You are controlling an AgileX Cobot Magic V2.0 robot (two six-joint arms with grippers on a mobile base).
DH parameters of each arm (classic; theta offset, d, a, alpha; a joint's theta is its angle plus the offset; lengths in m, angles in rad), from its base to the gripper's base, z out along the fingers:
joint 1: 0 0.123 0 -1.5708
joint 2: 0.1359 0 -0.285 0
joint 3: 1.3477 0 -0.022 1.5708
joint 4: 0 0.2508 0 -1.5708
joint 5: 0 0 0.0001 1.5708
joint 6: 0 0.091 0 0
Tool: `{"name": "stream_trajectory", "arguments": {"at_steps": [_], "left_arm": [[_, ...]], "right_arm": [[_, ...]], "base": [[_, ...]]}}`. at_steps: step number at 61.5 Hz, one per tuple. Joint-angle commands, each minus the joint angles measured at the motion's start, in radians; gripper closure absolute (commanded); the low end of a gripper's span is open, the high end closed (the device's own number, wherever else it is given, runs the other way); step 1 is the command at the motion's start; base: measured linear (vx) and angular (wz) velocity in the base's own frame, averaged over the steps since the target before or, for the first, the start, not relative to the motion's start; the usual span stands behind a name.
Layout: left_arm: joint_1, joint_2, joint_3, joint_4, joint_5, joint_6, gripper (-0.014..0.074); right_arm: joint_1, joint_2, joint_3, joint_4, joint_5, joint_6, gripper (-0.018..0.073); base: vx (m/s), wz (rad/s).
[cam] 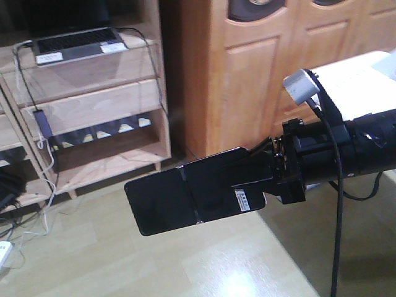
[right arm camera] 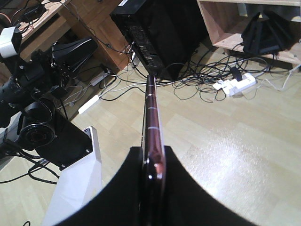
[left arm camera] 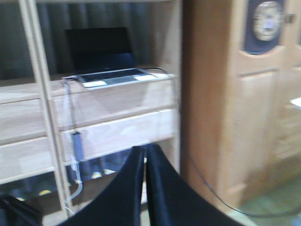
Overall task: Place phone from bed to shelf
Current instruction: 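Hold the phone in the right gripper while driving to the shelf, then carry the phone with the right gripper toward the upper shelf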
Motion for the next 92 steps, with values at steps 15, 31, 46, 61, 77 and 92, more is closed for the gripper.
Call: {"name": "stream_trajectory", "arguments": {"at_steps": [15, 31, 46, 61, 77, 92], "left_arm": [[0.003, -0.006, -0.025, -0.010, -0.073, -0.009, 0.0595], [0.003, -0.006, -0.025, -0.010, -0.073, -0.009, 0.0595], [0.003, -0.006, -0.025, -0.010, -0.073, -0.009, 0.0595], [0.003, -0.006, -0.025, -0.010, -0.073, -0.009, 0.0595], [0.003, -0.006, -0.025, -0.010, -0.073, -0.009, 0.0595], [0.003, -0.006, -0.025, -0.010, -0.073, -0.009, 0.0595]], "right_arm": [[-0.002, -0.033, -0.023, 0.084, 0.084, -0.002, 0.0561], [-0.002, -0.033, -0.023, 0.084, 0.084, -0.002, 0.0561], [-0.002, -0.033, -0.023, 0.084, 0.084, -0.002, 0.0561], [-0.002, -0.033, -0.023, 0.084, 0.084, -0.002, 0.0561], [-0.002, -0.033, -0.023, 0.084, 0.084, -0.002, 0.0561], [-0.002, -0.033, -0.023, 0.084, 0.082, -0.002, 0.0561]], "base": [[0.42, 0.30], [0.41, 0.25], [0.41, 0.18], [0.40, 0.18], [0.36, 0.25], [0.30, 0.27]]}}
